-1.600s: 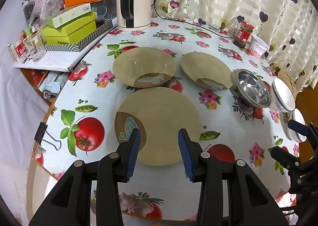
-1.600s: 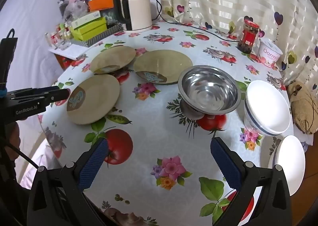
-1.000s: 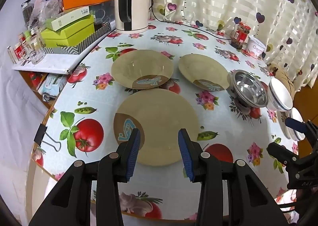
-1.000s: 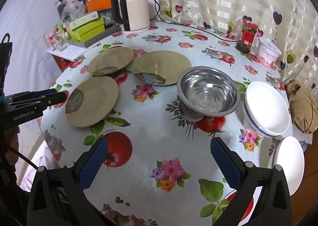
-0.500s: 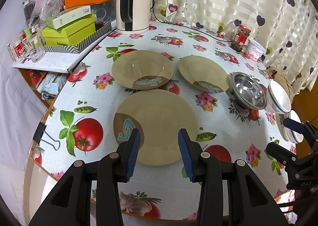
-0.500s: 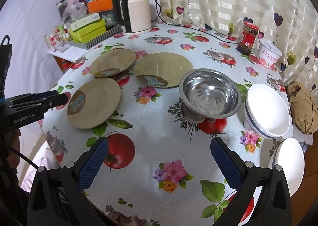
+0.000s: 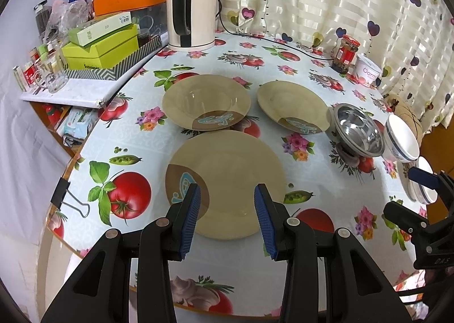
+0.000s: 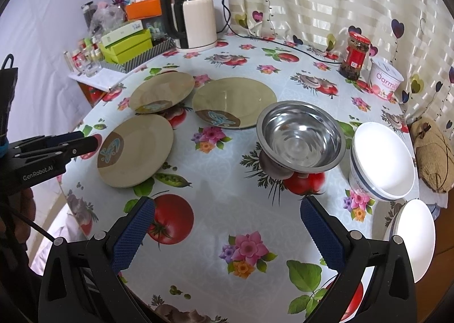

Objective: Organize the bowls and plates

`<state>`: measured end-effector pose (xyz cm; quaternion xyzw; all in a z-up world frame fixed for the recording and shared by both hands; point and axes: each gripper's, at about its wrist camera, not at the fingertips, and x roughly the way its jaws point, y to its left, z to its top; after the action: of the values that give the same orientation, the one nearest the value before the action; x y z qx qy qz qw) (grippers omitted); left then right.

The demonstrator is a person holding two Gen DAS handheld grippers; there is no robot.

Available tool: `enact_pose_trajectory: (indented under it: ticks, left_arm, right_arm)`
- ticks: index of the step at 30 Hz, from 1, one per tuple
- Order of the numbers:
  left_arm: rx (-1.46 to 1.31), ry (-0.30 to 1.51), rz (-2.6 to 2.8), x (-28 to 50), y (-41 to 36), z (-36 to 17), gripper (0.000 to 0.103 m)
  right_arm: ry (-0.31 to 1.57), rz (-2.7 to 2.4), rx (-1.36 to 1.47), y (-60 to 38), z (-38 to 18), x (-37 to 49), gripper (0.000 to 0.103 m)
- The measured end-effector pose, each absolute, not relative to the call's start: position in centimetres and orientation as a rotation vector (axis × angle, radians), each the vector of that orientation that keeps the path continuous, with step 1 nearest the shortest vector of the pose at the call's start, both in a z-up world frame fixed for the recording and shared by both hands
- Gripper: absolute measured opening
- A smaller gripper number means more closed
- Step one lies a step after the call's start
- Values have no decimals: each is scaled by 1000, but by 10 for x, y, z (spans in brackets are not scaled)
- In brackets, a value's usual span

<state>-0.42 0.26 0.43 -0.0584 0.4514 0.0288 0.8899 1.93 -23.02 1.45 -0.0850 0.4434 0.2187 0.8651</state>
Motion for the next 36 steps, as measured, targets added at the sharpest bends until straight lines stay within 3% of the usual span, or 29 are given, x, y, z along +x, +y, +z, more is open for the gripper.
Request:
enact_pose_trajectory:
  ticks: [36]
  left_arm:
    - [-145, 926, 56, -3, 6, 1, 41]
  right_arm:
    - [933, 469, -171, -225, 16, 23, 103]
